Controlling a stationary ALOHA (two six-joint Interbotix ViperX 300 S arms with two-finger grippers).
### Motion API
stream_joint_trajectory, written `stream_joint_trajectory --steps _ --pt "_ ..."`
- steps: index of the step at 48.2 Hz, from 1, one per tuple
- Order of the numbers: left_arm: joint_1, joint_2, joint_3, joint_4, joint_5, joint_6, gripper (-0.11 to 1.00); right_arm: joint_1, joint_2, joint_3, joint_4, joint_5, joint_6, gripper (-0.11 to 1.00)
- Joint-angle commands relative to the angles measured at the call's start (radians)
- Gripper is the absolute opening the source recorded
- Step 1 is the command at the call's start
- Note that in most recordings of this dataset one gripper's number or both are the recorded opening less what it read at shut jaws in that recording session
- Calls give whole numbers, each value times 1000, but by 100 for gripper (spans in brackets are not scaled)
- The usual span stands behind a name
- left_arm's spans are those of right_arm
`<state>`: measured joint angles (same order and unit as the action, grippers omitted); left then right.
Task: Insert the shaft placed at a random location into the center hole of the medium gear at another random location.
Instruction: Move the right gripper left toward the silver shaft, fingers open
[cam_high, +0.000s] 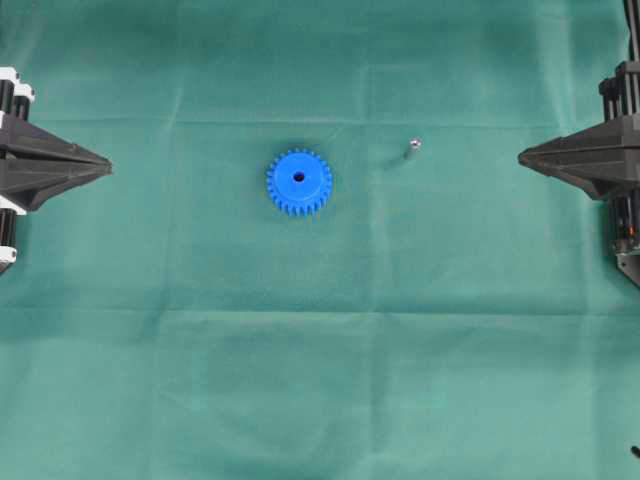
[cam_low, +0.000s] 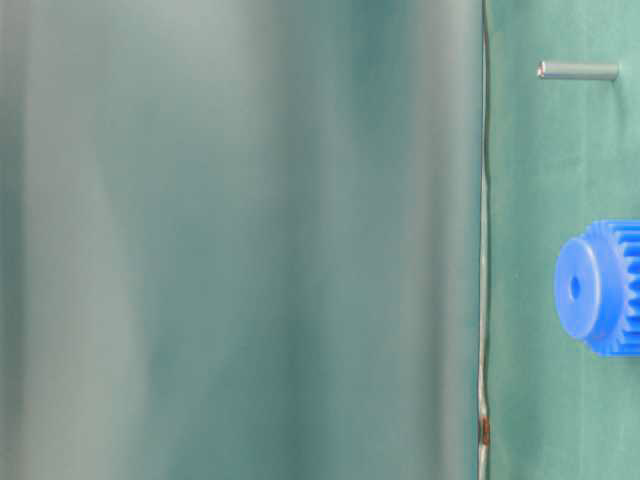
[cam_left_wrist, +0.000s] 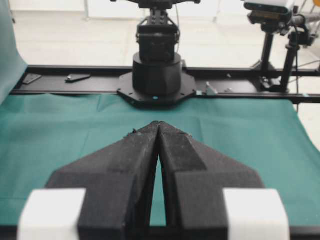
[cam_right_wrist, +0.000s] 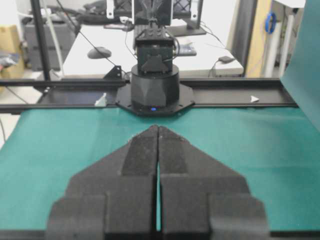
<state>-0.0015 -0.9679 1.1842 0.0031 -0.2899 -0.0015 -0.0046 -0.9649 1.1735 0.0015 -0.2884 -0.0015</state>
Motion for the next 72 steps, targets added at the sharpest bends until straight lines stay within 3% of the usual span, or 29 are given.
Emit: stream_joint_trajectory --steps 1,18,31,37,48,60,72 --pt "0 15 -34 11 11 0 0 -6 12 -12 -3 -6 -15 1" --pt "9 5 -35 11 28 0 0 -94 46 -18 5 38 -9 1" --pt "41 5 -35 11 60 -3 0 -187 163 -6 6 11 -8 2" --pt "41 5 -34 11 60 -3 0 -207 256 -6 6 -9 -8 21" --pt "41 5 -34 11 60 -2 0 -227 451 -5 5 -92 -15 85" --pt "41 6 -32 11 60 -2 0 -244 663 0 14 -252 -15 81" --pt "41 8 -31 12 60 -2 0 -261 819 -8 37 -328 -15 81"
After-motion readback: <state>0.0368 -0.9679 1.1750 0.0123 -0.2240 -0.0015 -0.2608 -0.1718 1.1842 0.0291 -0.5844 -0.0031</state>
